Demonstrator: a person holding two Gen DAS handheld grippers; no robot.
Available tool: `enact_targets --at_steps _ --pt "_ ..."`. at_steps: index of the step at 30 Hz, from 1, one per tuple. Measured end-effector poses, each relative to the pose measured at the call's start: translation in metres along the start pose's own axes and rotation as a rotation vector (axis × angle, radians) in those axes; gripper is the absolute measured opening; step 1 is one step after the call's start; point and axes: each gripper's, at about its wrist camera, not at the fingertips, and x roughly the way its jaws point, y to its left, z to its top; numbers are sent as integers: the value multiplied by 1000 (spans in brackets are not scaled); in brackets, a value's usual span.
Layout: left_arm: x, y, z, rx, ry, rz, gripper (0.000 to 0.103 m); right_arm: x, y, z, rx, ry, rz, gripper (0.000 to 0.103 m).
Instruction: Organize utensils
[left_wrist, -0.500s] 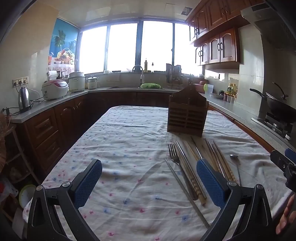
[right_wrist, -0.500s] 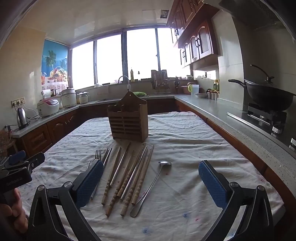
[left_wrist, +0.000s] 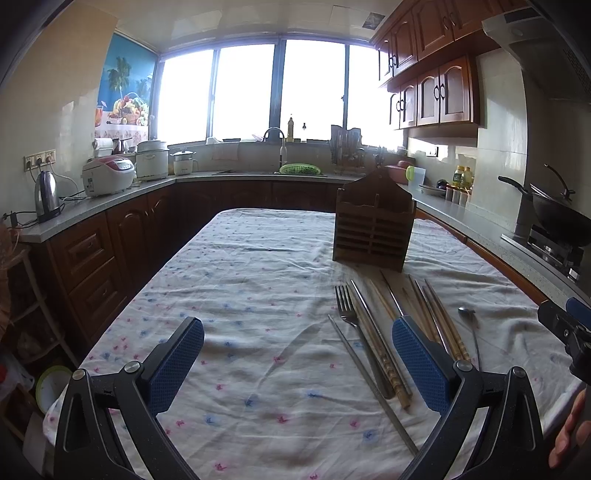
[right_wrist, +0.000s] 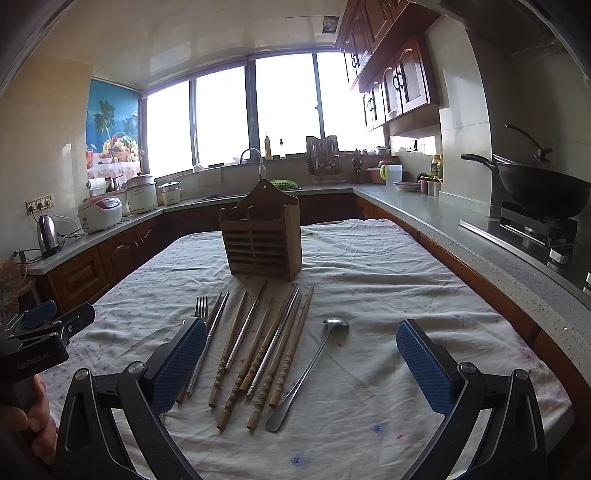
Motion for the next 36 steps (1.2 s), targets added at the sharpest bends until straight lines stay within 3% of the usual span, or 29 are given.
enact_targets --at_steps 20,25,33,36 --pt "6 -2 0 -4 19 -12 102 2 -1 0 -19 20 -4 103" --pt "14 3 2 -27 54 -26 102 5 -3 1 -28 30 -11 103" --pt "47 8 23 -39 147 -87 102 22 -12 11 -27 117 0 103" --pt "65 8 34 -37 190 -128 97 35 -20 13 5 164 16 103"
